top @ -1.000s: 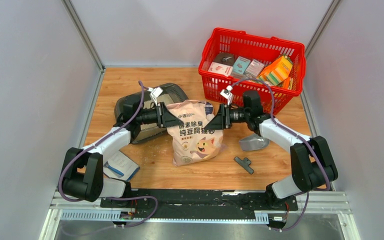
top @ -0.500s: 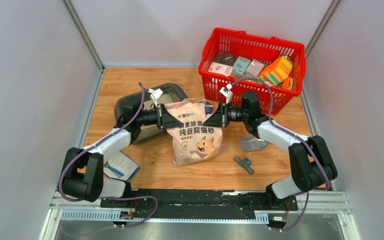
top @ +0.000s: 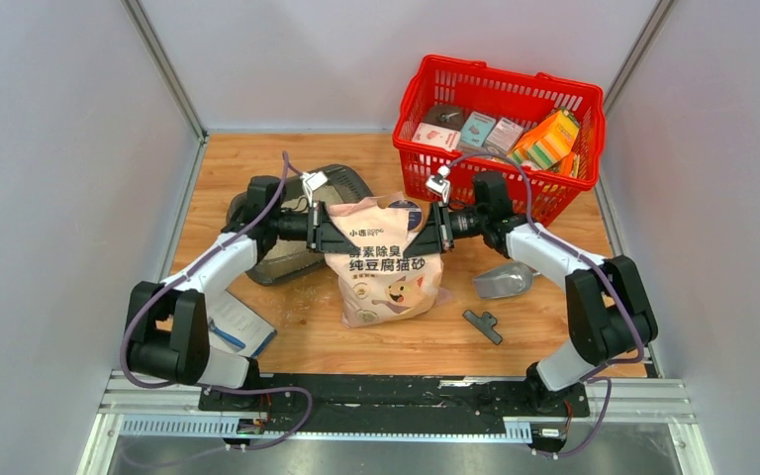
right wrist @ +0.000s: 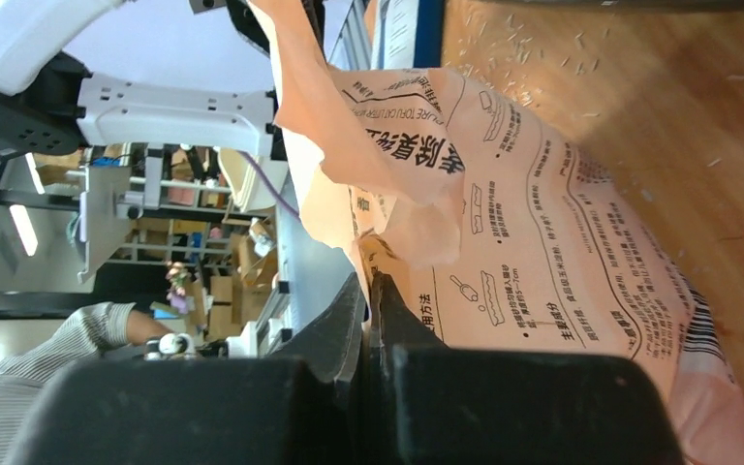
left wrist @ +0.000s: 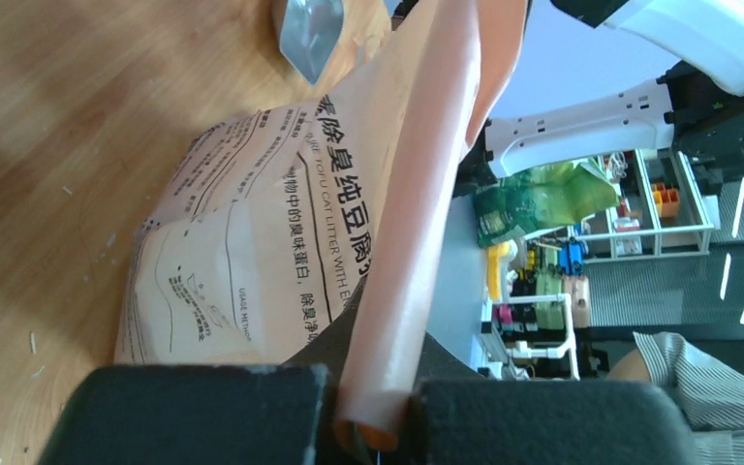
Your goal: Fill the litter box with clean litter
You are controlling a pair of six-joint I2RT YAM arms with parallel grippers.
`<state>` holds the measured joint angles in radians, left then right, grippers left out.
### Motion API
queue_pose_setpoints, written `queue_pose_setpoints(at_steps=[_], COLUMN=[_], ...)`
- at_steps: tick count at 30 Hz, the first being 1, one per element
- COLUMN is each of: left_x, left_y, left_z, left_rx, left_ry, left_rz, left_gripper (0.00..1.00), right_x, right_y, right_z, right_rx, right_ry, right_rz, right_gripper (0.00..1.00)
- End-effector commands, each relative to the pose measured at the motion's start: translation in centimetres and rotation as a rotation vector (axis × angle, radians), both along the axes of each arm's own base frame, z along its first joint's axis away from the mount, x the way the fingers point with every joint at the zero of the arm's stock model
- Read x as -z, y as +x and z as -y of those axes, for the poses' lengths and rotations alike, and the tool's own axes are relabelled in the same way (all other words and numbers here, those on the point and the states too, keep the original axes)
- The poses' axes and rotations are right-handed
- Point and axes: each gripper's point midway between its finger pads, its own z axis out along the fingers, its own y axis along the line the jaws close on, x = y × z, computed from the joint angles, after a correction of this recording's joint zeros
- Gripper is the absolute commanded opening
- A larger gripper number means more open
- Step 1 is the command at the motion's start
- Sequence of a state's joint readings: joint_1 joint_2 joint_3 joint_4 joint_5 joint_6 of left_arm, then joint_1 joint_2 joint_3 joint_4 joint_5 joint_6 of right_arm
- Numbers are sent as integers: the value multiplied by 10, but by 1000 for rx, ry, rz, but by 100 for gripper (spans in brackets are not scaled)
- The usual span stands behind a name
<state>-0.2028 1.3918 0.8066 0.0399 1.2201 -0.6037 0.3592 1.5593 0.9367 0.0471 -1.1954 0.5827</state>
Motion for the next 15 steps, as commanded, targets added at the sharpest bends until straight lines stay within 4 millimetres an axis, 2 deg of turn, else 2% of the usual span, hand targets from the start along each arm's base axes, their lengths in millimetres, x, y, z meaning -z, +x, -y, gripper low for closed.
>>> queue_pose_setpoints(at_steps=[1, 2, 7, 15], left_x=[0, 1, 13, 17], left_y=[-18, -21, -28, -10], left_z=[-10, -11, -13, -8], left_rx=[86, 87, 116, -13], left_ry=[28, 39, 80, 76], left_rz=[-137, -208, -286, -412], left_gripper=[0, 0, 0, 2], right_x=[-37, -34, -28, -35], right_y=[-28, -28, -25, -5], right_z=[11, 12, 10, 7], right_rx=[-174, -168, -125, -64], right_ry=[90, 84, 73, 83], right_rz=[-83, -100, -162, -201], right_gripper=[0, 0, 0, 0])
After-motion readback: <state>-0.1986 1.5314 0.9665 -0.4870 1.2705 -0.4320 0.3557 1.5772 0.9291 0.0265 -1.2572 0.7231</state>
